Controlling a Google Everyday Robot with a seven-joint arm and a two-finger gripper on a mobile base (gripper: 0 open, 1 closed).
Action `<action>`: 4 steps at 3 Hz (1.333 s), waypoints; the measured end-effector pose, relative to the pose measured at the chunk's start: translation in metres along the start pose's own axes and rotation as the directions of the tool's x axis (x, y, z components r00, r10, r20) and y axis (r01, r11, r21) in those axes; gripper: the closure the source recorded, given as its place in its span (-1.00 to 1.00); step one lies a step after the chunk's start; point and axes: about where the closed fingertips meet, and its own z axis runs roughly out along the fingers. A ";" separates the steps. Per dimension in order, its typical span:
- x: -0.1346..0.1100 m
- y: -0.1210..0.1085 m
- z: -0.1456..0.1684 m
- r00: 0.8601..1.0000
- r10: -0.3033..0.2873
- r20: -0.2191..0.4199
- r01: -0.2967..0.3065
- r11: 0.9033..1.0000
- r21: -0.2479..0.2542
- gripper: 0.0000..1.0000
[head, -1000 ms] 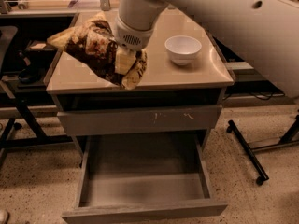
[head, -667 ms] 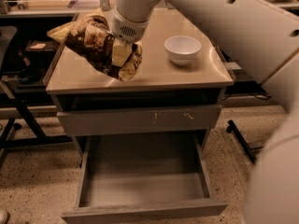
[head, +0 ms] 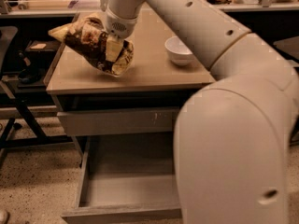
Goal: Pick brown chip bag from middle drawer and place on counter
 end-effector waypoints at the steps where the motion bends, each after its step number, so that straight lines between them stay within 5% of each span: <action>1: -0.009 -0.013 0.029 1.000 0.005 -0.031 -0.006 0.999 -0.042 1.00; 4: -0.011 -0.016 0.032 1.000 0.005 -0.026 -0.006 0.999 -0.038 -0.28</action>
Offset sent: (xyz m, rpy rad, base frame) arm 0.0167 0.0150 -0.0190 -0.0260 0.0389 0.0039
